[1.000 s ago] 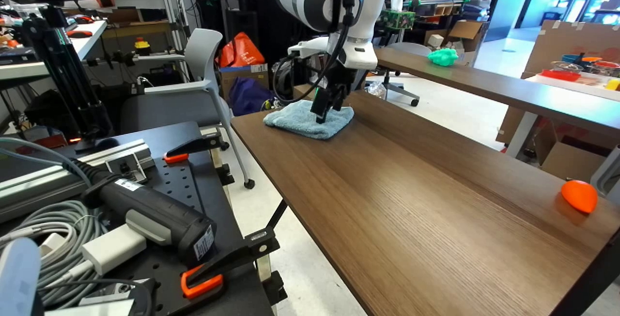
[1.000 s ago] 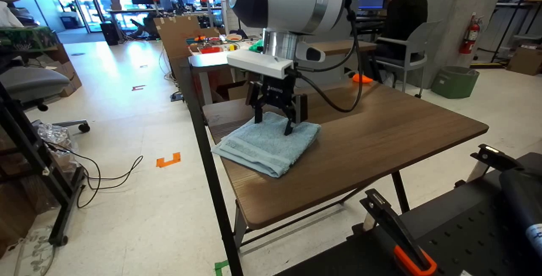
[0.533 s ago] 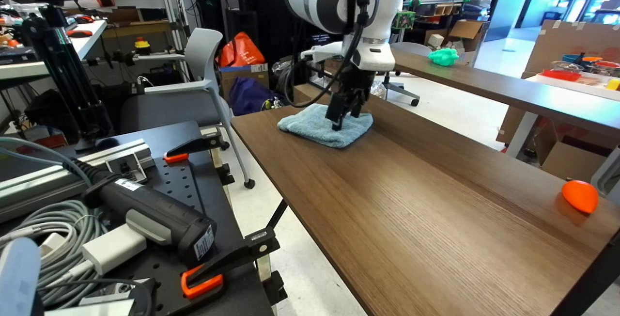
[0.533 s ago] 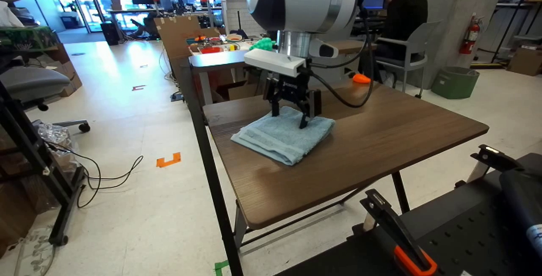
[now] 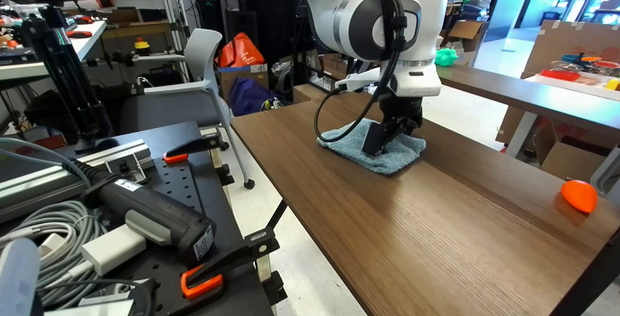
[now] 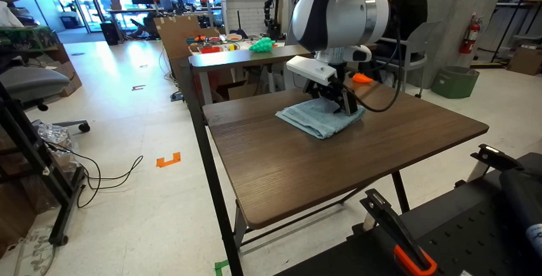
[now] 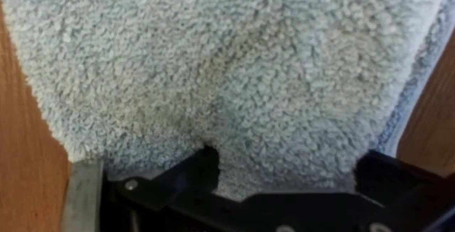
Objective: Use towel to wipe the table
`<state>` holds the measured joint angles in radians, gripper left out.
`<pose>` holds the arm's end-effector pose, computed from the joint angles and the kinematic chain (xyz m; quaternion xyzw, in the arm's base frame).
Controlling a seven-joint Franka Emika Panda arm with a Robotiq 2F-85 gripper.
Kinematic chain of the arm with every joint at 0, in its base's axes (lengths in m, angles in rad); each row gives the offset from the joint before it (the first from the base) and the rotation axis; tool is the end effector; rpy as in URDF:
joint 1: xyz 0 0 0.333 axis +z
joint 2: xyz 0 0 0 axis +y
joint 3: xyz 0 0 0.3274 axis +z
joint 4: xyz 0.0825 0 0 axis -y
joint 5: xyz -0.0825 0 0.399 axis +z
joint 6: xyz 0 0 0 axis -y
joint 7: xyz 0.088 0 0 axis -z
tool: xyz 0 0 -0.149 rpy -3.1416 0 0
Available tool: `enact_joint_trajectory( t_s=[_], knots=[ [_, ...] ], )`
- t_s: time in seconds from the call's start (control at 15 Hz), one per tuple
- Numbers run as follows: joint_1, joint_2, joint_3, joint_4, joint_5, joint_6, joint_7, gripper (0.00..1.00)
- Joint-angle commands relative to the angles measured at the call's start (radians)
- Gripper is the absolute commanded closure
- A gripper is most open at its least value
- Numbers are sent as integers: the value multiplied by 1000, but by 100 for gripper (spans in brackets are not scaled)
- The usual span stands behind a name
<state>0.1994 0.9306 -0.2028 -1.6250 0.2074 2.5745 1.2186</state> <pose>0.6967 0.0068 0.0390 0.7921 -0.6096 0.0314 0.0062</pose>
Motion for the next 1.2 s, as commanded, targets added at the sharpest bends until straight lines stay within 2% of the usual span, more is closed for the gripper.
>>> enact_joint_trajectory(
  t_s=[0.0, 0.07, 0.27, 0.33, 0.4, 0.6, 0.87, 1.13],
  knots=[
    [-77, 58, 85, 72, -10, -16, -87, 0],
    [-36, 3, 38, 16, -18, -6, -22, 0],
    [-65, 8, 66, 32, -9, -12, -68, 0],
    [-69, 10, 80, 26, 0, 27, -78, 0],
    [-90, 44, 118, 60, 42, 102, -80, 0],
    [-132, 118, 187, 224, 135, 52, -29, 0],
    [-158, 224, 221, 433, 210, 31, 70, 0],
    [-153, 325, 214, 574, 203, 18, 192, 0]
  ],
)
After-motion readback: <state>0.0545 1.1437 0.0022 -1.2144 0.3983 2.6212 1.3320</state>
